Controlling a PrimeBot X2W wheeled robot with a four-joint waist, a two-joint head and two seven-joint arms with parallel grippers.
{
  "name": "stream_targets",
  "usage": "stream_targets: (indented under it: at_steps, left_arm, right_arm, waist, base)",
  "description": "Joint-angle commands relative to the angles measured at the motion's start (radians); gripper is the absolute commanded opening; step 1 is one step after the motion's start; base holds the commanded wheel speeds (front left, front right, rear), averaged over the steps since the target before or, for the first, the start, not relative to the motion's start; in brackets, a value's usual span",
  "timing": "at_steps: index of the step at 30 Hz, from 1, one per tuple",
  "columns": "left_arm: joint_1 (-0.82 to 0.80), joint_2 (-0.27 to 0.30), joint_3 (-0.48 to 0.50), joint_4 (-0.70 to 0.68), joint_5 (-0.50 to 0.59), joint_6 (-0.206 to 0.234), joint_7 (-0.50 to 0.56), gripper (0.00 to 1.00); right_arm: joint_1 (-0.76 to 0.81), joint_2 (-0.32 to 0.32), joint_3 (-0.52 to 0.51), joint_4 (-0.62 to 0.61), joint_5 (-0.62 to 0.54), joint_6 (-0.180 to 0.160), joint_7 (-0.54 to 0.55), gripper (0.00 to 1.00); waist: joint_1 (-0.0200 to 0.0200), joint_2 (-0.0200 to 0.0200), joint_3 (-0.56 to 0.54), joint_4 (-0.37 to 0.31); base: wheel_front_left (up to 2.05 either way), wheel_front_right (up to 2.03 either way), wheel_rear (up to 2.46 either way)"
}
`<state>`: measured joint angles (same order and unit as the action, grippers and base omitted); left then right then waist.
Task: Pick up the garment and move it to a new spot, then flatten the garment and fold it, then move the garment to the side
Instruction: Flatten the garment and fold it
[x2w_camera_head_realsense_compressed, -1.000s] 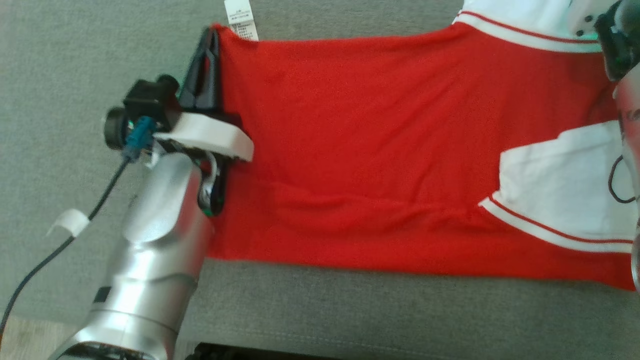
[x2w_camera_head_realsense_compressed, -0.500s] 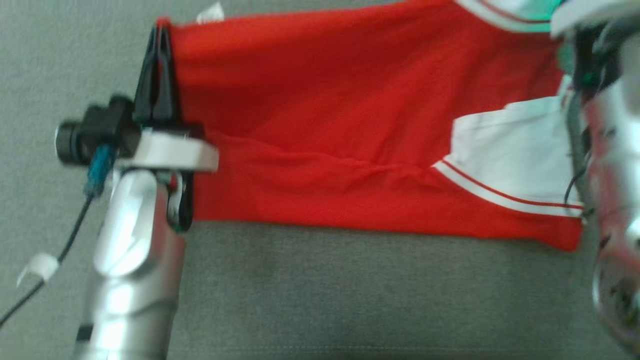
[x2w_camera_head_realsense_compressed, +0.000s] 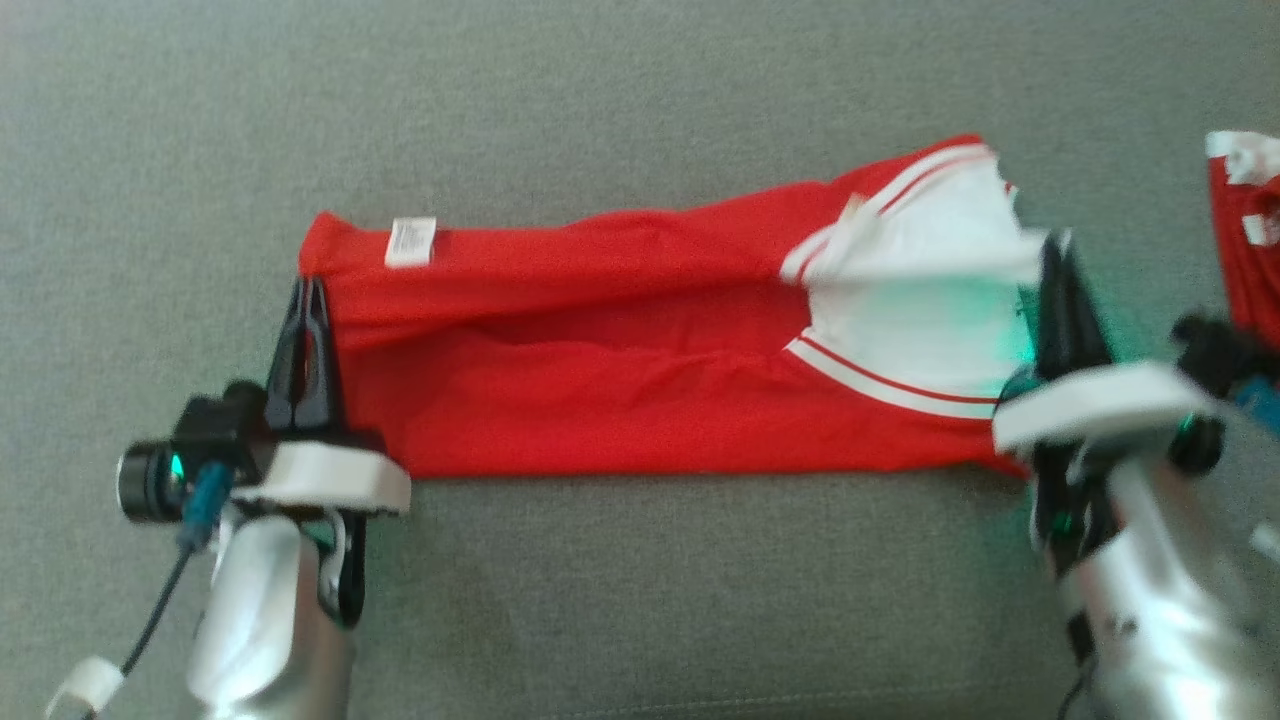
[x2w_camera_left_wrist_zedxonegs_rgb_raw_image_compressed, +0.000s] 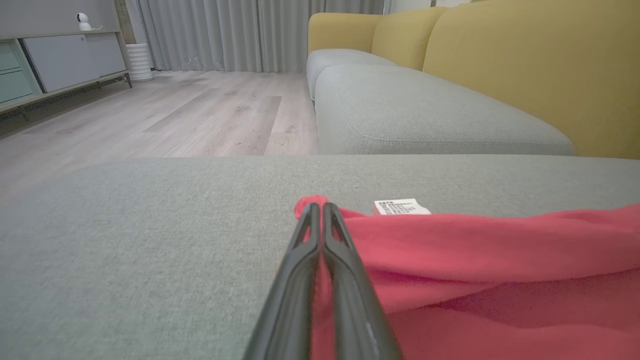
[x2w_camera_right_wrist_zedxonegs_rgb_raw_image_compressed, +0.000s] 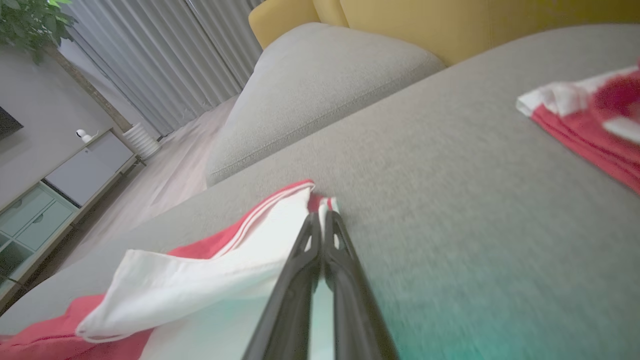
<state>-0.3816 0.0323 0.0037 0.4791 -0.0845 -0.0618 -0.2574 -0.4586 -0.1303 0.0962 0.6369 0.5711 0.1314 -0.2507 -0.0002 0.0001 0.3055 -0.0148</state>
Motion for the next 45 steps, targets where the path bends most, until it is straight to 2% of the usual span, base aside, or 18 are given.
stream_targets:
  at_steps: [1,3,4,5,6,7,8,13,17,21,24,30,35,40,45]
  left_arm:
    - [0.011,0.026,0.038,-0.028,0.009,0.000,-0.004,0.00]
    - [0.040,0.024,0.044,-0.028,0.011,0.006,-0.004,0.00]
    - [0.057,0.023,0.047,-0.026,0.012,0.012,-0.004,0.11]
    - [0.073,0.022,0.047,-0.023,0.010,0.014,-0.004,0.28]
    - [0.090,0.021,0.048,-0.021,0.007,0.018,-0.004,0.45]
    - [0.107,0.020,0.049,-0.021,0.006,0.024,-0.004,0.81]
    - [0.125,0.020,0.046,-0.016,0.006,0.029,-0.004,1.00]
    - [0.199,0.018,0.035,-0.031,-0.022,0.081,-0.004,1.00]
    - [0.253,0.018,0.011,-0.088,-0.028,0.121,-0.004,1.00]
    - [0.303,0.018,-0.027,-0.128,-0.005,0.138,-0.004,1.00]
    - [0.341,0.018,-0.053,-0.138,0.011,0.144,-0.004,1.00]
    - [0.409,0.018,-0.108,-0.143,0.037,0.147,-0.004,1.00]
    - [0.427,0.018,-0.127,-0.151,0.030,0.154,-0.004,1.00]
    - [0.410,0.018,-0.140,-0.152,0.027,0.152,-0.004,1.00]
    - [0.369,0.018,-0.167,-0.144,0.018,0.146,-0.004,1.00]
  right_arm:
    - [0.020,0.013,0.031,-0.047,0.019,-0.001,-0.006,0.00]
    - [0.074,0.018,0.043,-0.067,0.042,-0.001,-0.002,0.00]
    - [0.096,0.020,0.056,-0.073,0.048,-0.001,0.005,0.00]
    - [0.114,0.021,0.063,-0.074,0.053,-0.001,0.010,0.47]
    - [0.126,0.022,0.067,-0.076,0.056,-0.001,0.010,1.00]
    - [0.135,0.022,0.066,-0.080,0.058,-0.001,0.009,1.00]
    - [0.142,0.021,0.062,-0.081,0.054,-0.001,0.006,1.00]
    - [0.157,0.020,0.028,-0.089,-0.029,-0.001,-0.008,1.00]
    - [0.177,0.032,-0.030,-0.150,-0.184,-0.001,-0.010,1.00]
    - [0.229,0.059,-0.057,-0.184,-0.319,-0.001,-0.011,1.00]
    - [0.268,0.071,-0.063,-0.175,-0.379,-0.001,-0.011,1.00]
    - [0.329,0.079,-0.079,-0.131,-0.426,-0.001,-0.011,1.00]
    - [0.325,0.080,-0.081,-0.118,-0.415,-0.001,-0.011,1.00]
    - [0.276,0.080,-0.100,-0.093,-0.428,-0.001,-0.011,1.00]
    - [0.144,0.080,-0.147,0.030,-0.488,-0.001,-0.011,1.00]
  waist:
    - [0.0002,-0.0001,-0.018,-0.008]
    - [0.0002,-0.0001,-0.033,-0.010]
    - [0.0002,-0.0001,-0.042,-0.012]
    - [0.0002,-0.0001,-0.050,-0.013]
    - [0.0002,-0.0001,-0.058,-0.014]
    - [0.0002,-0.0001,-0.067,-0.014]
    - [0.0002,-0.0001,-0.076,-0.014]
    - [0.0002,-0.0001,-0.128,-0.003]
    - [0.0002,-0.0001,-0.173,0.010]
    - [0.0002,-0.0001,-0.218,0.026]
    - [0.0002,-0.0001,-0.251,0.035]
    - [0.0002,-0.0001,-0.293,0.046]
    - [0.0002,-0.0001,-0.290,0.055]
    - [0.0002,-0.0001,-0.260,0.067]
    - [0.0002,-0.0001,-0.199,0.091]
  base:
    - [0.00,0.00,0.00]
    - [0.00,0.00,0.00]
    - [0.00,0.00,0.00]
    - [0.00,0.00,0.00]
    - [0.00,0.00,0.00]
    - [0.00,0.00,0.00]
    - [0.00,0.00,0.00]
    - [0.00,0.00,0.00]
    - [0.00,0.00,0.00]
    - [0.00,0.00,0.00]
    - [0.00,0.00,0.00]
    - [0.00,0.00,0.00]
    - [0.00,0.00,0.00]
    - [0.00,0.00,0.00]
    - [0.00,0.00,0.00]
